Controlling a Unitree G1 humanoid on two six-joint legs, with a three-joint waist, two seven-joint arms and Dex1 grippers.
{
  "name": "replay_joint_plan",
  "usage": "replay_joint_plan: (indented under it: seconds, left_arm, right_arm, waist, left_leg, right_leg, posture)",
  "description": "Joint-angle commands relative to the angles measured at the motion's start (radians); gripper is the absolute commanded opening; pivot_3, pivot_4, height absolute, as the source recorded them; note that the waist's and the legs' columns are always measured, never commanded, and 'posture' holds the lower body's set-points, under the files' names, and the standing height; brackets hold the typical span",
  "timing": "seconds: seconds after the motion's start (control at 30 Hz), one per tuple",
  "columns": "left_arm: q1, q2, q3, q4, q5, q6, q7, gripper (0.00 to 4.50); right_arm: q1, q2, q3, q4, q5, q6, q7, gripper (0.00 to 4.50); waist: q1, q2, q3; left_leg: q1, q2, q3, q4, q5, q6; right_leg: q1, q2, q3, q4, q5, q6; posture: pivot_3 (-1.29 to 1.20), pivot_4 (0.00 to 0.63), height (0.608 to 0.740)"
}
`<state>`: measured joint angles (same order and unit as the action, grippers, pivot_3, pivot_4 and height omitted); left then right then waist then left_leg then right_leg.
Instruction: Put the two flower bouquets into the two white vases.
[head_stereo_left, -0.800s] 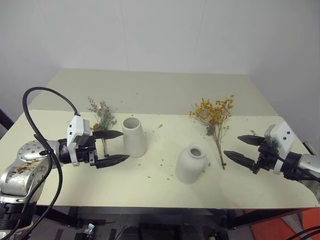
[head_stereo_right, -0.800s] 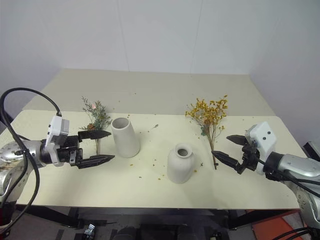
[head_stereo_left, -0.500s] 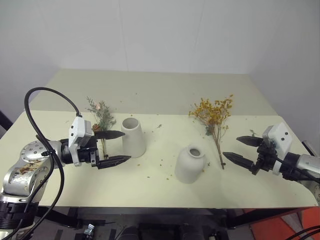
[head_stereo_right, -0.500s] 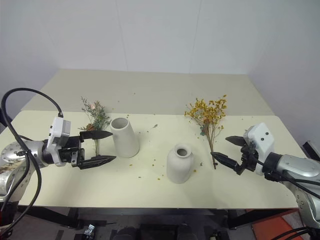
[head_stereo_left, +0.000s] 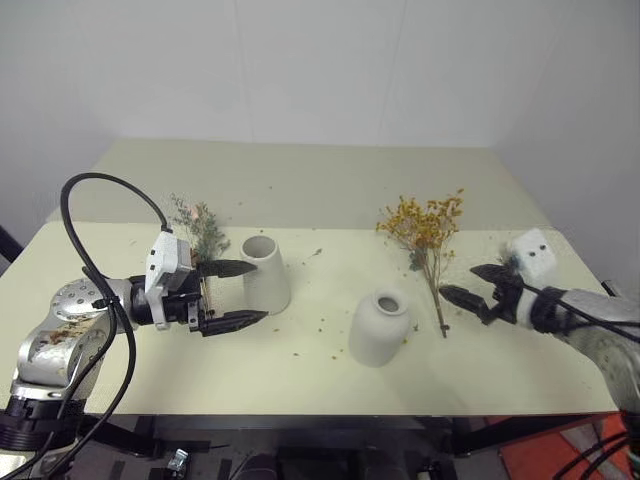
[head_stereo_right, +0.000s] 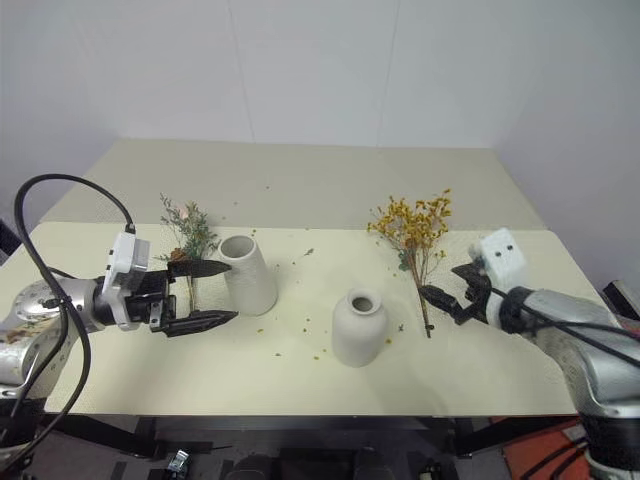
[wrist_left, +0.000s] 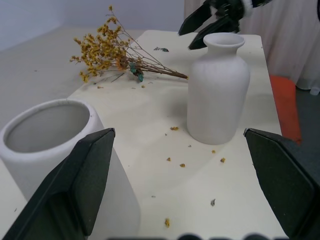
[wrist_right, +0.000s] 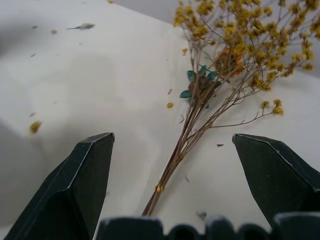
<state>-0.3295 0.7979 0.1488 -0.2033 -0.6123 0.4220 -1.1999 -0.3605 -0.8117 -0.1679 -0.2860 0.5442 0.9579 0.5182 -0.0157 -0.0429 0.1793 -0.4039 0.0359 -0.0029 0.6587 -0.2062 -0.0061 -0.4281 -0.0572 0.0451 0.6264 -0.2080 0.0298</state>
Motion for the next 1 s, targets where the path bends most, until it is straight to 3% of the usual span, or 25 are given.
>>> replay_joint_plan:
  seconds: [0.03,0.37,0.57,0.83,1.0]
  left_arm:
    - [-0.096,-0.018,-0.026,-0.006,-0.015,0.037,0.032,4.5]
    - [-0.235,-0.101,-0.14,0.041,0.024,0.029,0.013,4.5]
    - [-0.308,-0.145,-0.212,0.067,0.067,0.022,-0.001,4.5]
    - [-0.419,-0.214,-0.284,0.112,0.121,0.027,0.001,4.5]
    - [-0.429,-0.22,-0.285,0.123,0.127,0.02,-0.012,4.5]
  right_arm:
    - [-0.1,0.031,0.04,0.044,-0.024,0.103,-0.06,4.46]
    - [-0.316,0.107,0.181,0.303,-0.141,0.231,-0.117,4.46]
    - [-0.436,0.175,0.274,0.523,-0.24,0.189,-0.114,4.46]
    - [-0.552,0.253,0.322,0.769,-0.357,0.076,-0.104,1.82]
    - [-0.56,0.276,0.267,0.794,-0.373,0.072,-0.124,0.08]
  waist:
    - [0.002,0.0,0.0]
    - [-0.006,0.0,0.0]
    - [-0.008,0.0,0.0]
    - [-0.009,0.0,0.0]
    - [-0.02,0.0,0.0]
  left_leg:
    - [-0.001,0.0,0.0,0.0,0.0,0.0]
    - [-0.001,-0.001,0.0,0.0,0.0,0.0]
    - [-0.001,-0.001,0.0,0.0,0.0,0.001]
    - [-0.001,-0.001,0.0,0.0,0.0,0.001]
    - [-0.001,-0.001,0.0,0.0,0.0,0.001]
  right_leg:
    - [0.0,0.0,0.0,0.0,0.002,0.004]
    - [0.0,0.0,0.0,-0.001,0.004,0.005]
    - [0.0,0.0,0.0,0.0,0.004,0.005]
    - [0.0,0.0,0.0,0.0,0.005,0.006]
    - [0.0,0.0,0.001,0.0,0.005,0.006]
  posture:
    - [0.0,0.15,0.74]
    - [0.0,0.15,0.74]
    - [0.0,0.15,0.74]
    - [0.0,0.15,0.74]
    - [0.0,0.15,0.74]
